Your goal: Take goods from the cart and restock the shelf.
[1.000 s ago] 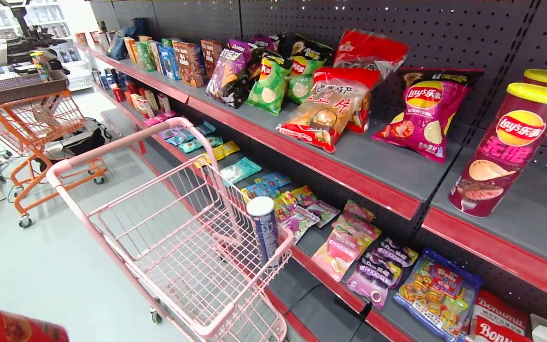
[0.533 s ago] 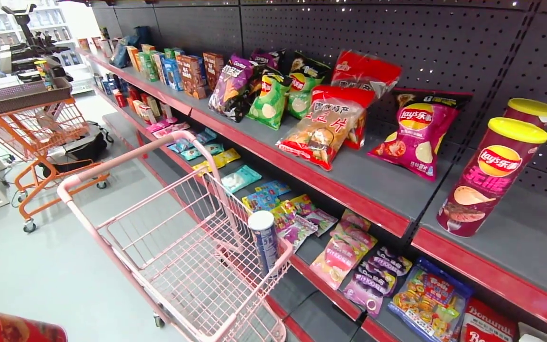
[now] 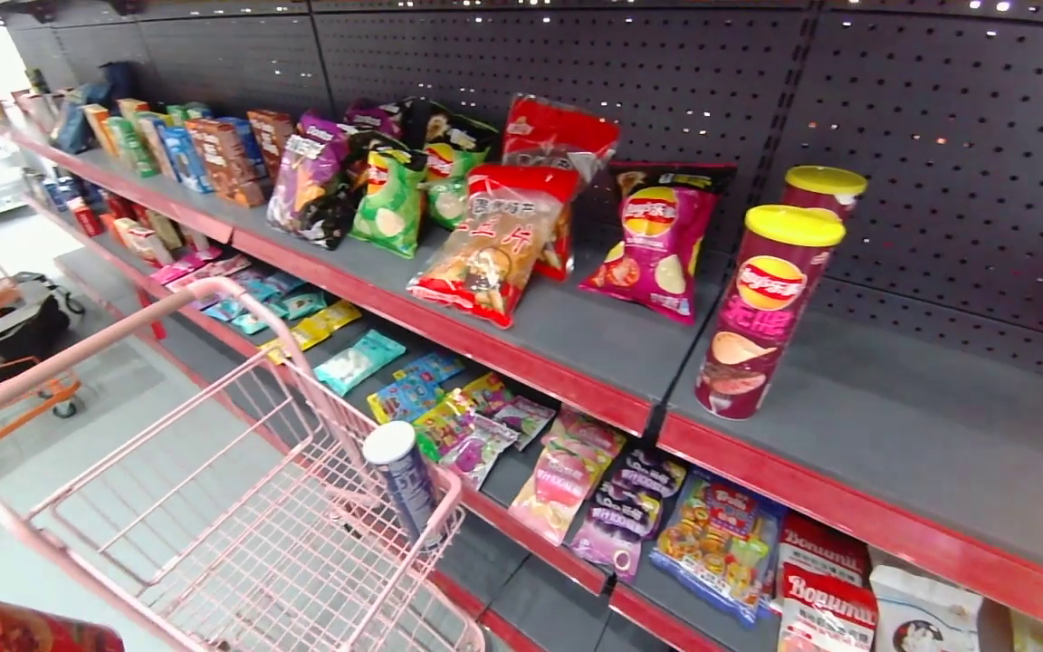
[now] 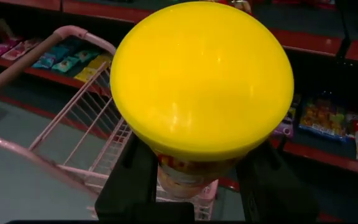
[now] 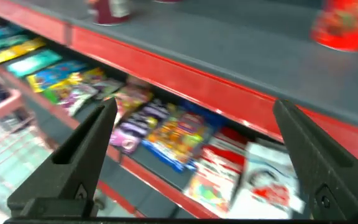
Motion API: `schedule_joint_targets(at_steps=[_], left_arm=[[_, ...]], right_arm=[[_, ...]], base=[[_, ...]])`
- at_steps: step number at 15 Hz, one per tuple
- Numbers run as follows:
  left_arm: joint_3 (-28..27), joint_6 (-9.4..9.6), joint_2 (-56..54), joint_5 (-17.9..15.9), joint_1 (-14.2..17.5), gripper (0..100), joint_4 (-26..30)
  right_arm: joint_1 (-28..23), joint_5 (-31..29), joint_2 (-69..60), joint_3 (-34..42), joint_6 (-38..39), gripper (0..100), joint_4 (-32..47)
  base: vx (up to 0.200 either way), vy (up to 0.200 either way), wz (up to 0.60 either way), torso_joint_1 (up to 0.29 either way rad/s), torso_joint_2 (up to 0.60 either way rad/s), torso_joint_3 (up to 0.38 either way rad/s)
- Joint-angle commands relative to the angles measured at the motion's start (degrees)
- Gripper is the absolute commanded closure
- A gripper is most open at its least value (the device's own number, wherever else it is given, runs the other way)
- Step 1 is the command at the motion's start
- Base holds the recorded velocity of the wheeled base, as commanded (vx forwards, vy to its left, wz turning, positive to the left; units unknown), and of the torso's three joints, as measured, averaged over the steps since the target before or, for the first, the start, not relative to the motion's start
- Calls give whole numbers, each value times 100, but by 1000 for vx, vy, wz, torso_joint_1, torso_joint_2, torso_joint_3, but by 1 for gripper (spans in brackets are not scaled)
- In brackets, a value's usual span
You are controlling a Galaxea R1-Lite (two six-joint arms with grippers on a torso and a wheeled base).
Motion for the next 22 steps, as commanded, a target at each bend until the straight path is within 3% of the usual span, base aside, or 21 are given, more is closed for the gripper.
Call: schedule_joint_targets(at_steps=[1,10,19,22], left_arm=[[-4,-1,4,5,-2,100,-1],[-4,166,22,5,-11,100,34],[14,219,-14,-30,-37,100,25],[137,430,-128,-30,-37,100,34]], right_arm=[[4,2,2,0,-2,0,4],[4,2,2,0,-2,0,4],[4,2,2,0,-11,0,4],[4,2,2,0,-11,0,4]], base=[[0,0,-600,-2,-2,-2],[0,0,-600,1,2,2],[0,0,0,77,-185,-108],[0,0,0,160,-354,-196]])
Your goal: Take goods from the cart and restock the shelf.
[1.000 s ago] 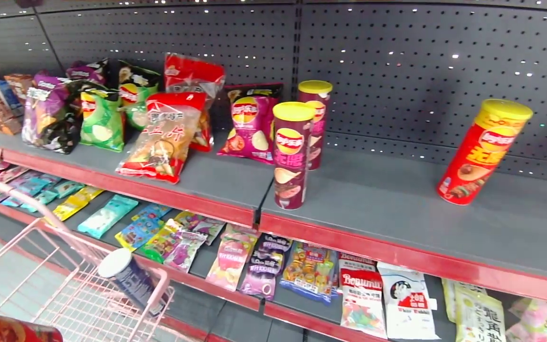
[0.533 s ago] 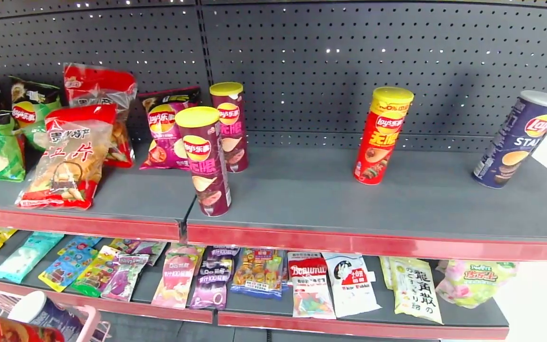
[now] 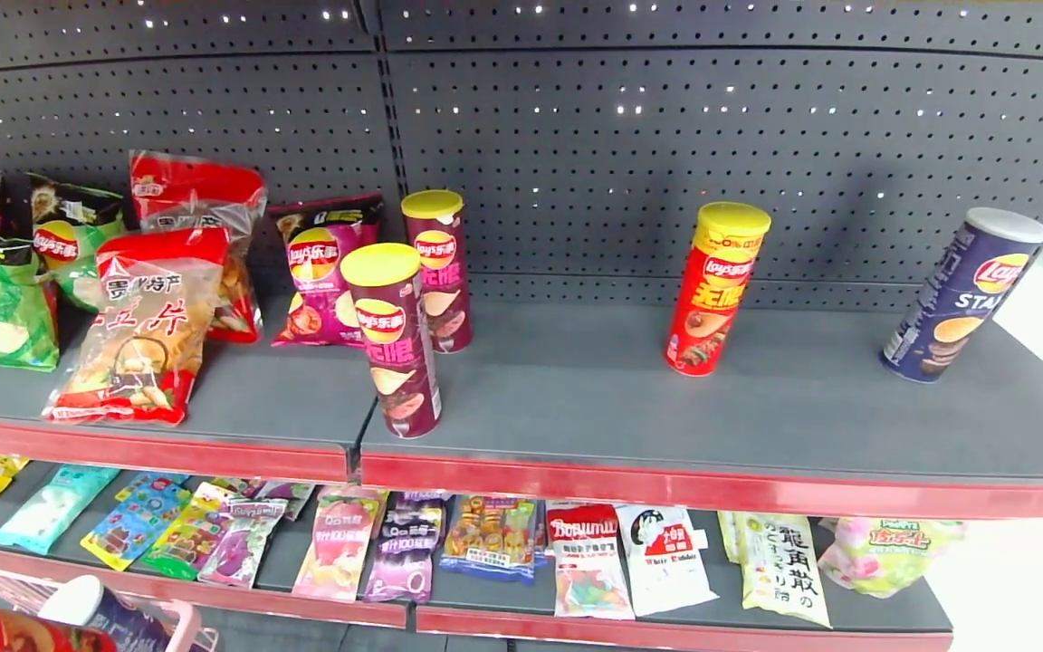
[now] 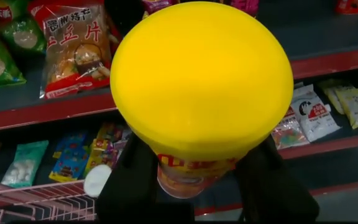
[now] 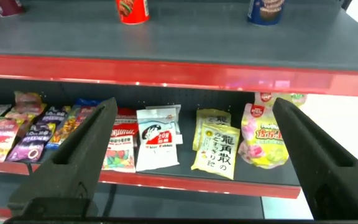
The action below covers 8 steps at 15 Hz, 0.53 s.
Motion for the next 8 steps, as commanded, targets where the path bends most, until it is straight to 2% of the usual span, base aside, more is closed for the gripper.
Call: schedule_joint_targets(at_steps=[1,4,6,7,8], left_arm=[[170,105,-179,4,-3,100,-1],[249,105,-285,-4,-3,100,-10],[240,113,-276,-48,-12,100,-10],[231,140,-241,-40,-12,100,-10],[205,280,-170,-31,-12,100,-45]], right_arm=[[1,2,2,0,-4,0,-1],[1,2,2,0,4,0,-1],[1,28,2,0,4,0,-1],[1,55,2,0,-4,0,-1],[1,142,2,0,-4,0,-1]], base=[[0,0,0,163,-364,-207],[0,0,0,150,-356,-203],[0,0,0,25,-38,-23],[0,0,0,0,0,0],[0,0,0,0,0,0]])
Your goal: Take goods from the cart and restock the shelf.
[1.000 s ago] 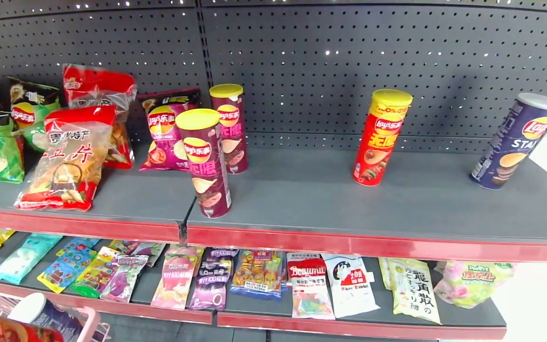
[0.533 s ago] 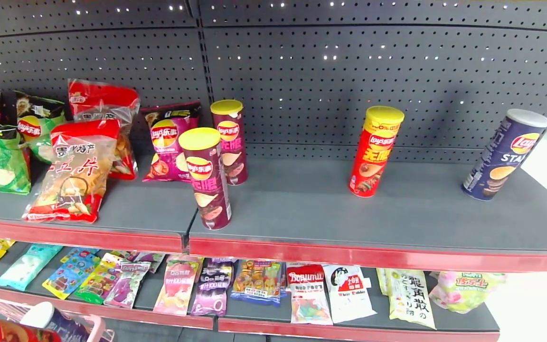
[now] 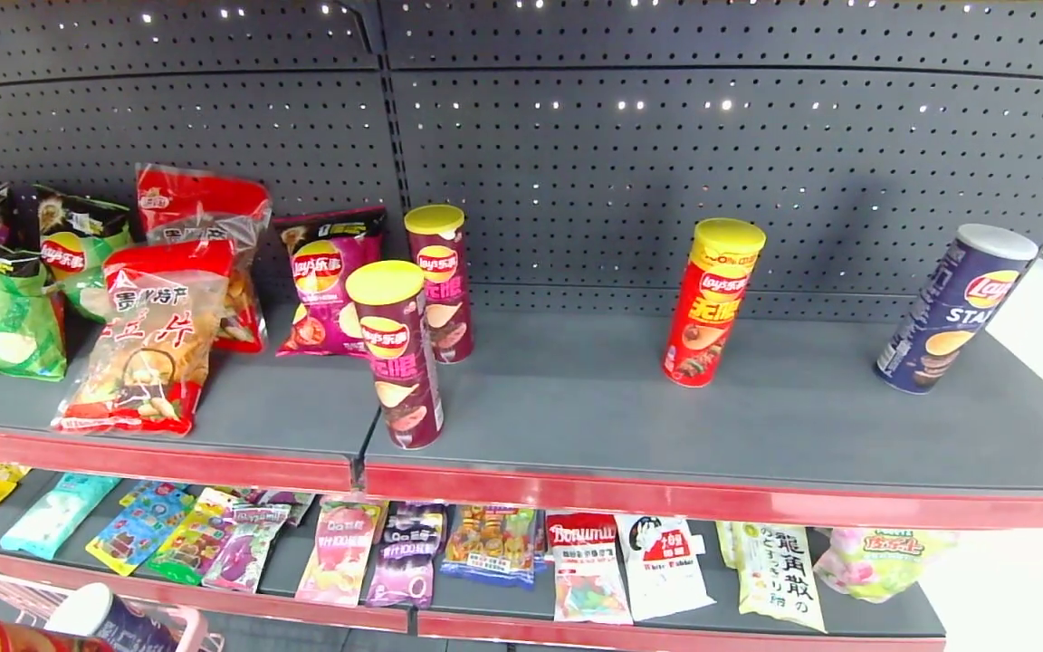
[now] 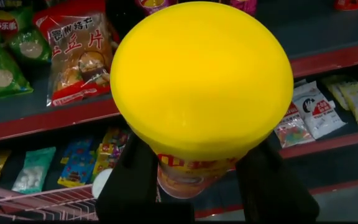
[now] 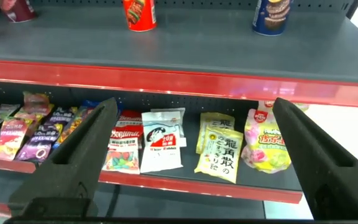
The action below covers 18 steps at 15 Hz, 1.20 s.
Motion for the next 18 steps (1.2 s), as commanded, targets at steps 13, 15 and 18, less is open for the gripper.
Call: schedule_joint_targets(at_steps=[13,15,18], left_arm=[[8,-550,901,-903,-283,100,-850],[-71,-796,1165,-851,-257,100,-894],[-71,-980,1314,-1185,-292,100,-876]], right_arm=[[327,516,4168,-3129,-237,0,-80],[388,595,5179,-3164,-96,0,-634],[705,1272,6814,-3217,-79,0,-2163]], base=[[0,0,0,0,0,0],[0,0,0,0,0,0],[0,0,0,0,0,0]])
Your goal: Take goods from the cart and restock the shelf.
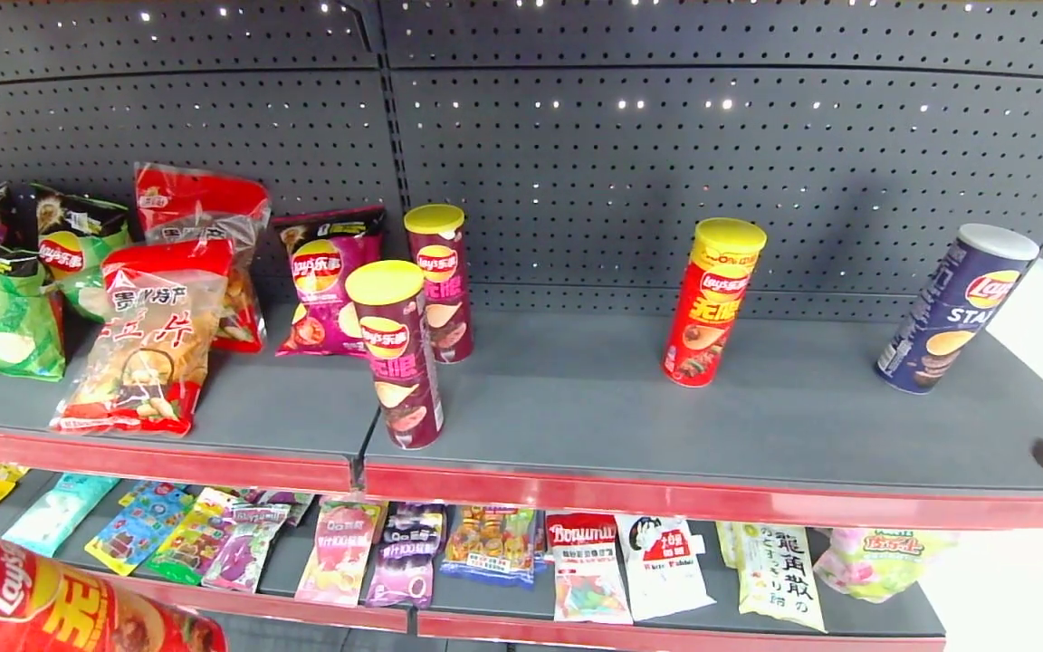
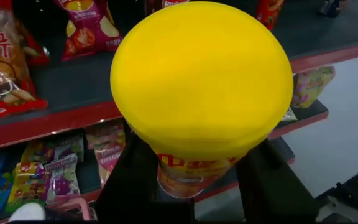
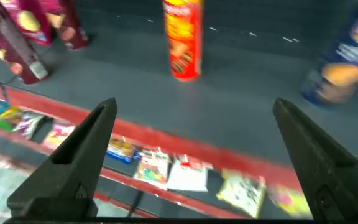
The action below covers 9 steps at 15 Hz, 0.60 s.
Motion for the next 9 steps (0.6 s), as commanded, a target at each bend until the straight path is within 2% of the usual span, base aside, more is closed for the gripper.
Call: schedule_joint_targets(at_steps=[1,3,5,7,9], left_arm=[[-27,-31,226,-30,-2,100,-3],[-10,-31,243,-21,-2,100,-3],[-18,-31,278,5,-2,100,-3],[-10,-31,313,5,-2,100,-3],[-18,-31,340,5,-2,100,-12]], right_arm=[[316,700,2705,-515,-20,0,-1487],[342,1051,3312,-550,-37,0,-1882],[518,1394,3628,-682,-46,0,-1908],[597,1447,4015,-884,-81,0,-1996],[606,1447,4534,-998,-125,0,-2436]], base=[[0,0,0,0,0,0],[0,0,0,0,0,0],[0,0,0,0,0,0],[0,0,0,0,0,0],[0,0,0,0,0,0]])
